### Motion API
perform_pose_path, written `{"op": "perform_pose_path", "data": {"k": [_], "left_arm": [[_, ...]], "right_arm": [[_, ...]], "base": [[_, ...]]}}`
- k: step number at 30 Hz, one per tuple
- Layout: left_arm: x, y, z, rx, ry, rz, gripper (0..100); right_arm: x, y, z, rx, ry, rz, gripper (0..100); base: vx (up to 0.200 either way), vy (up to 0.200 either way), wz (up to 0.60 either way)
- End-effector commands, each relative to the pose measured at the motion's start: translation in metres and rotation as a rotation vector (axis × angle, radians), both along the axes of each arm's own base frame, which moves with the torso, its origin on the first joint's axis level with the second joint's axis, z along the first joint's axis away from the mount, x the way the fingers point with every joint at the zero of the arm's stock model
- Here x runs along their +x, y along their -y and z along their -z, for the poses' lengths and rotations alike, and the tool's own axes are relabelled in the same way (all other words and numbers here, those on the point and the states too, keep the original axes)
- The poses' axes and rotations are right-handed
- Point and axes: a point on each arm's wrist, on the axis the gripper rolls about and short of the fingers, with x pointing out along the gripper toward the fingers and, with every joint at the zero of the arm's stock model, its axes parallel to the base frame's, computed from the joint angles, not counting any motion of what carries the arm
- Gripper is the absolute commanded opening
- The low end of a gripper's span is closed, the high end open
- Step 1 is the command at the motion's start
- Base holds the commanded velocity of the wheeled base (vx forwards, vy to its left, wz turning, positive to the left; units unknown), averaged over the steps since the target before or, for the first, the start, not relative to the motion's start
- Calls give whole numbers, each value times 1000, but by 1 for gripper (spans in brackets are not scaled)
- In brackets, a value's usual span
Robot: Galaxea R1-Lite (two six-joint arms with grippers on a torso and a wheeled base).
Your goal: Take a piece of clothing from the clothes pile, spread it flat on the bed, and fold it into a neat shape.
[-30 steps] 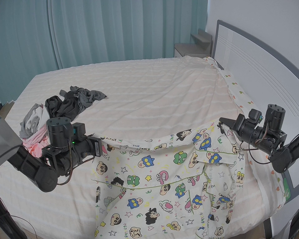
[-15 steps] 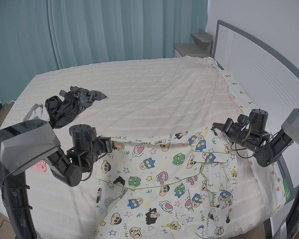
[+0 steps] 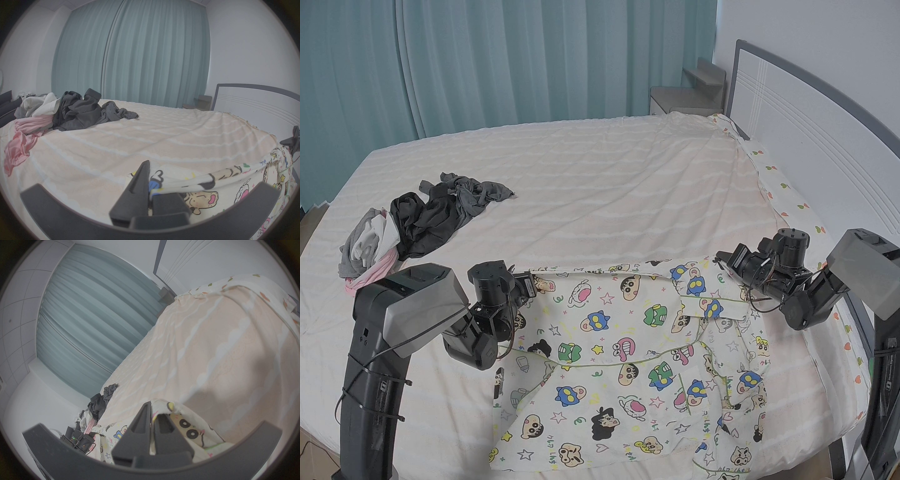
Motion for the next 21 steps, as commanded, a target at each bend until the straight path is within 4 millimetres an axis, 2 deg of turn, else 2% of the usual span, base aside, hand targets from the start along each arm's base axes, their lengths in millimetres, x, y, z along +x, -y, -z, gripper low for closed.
{"op": "perform_pose_path", "data": {"k": [1, 4, 5, 7, 14, 17, 21], "left_arm": [[7, -4, 19, 4, -15, -13, 0], [11, -4, 20, 1, -5, -16, 0], [15, -4, 19, -3, 8, -19, 100], [17, -6, 16, -6, 22, -33, 100], [29, -19, 2, -13, 83, -95, 100], [35, -30, -7, -17, 112, -121, 100], [37, -46, -14, -17, 120, -159, 100]], "right_arm": [[12, -1, 25, -6, -31, 2, 0], [15, -2, 24, -3, -20, 2, 0], [16, -1, 22, -1, -9, 4, 100], [17, 2, 19, 1, 3, 8, 100], [22, 29, 10, 6, 30, 70, 100], [23, 48, 8, 34, 21, 121, 100], [22, 70, -4, 92, 26, 211, 100]], "base": [[0, 0, 0], [0, 0, 0], [0, 0, 0], [0, 0, 0], [0, 0, 0], [0, 0, 0], [0, 0, 0]]}}
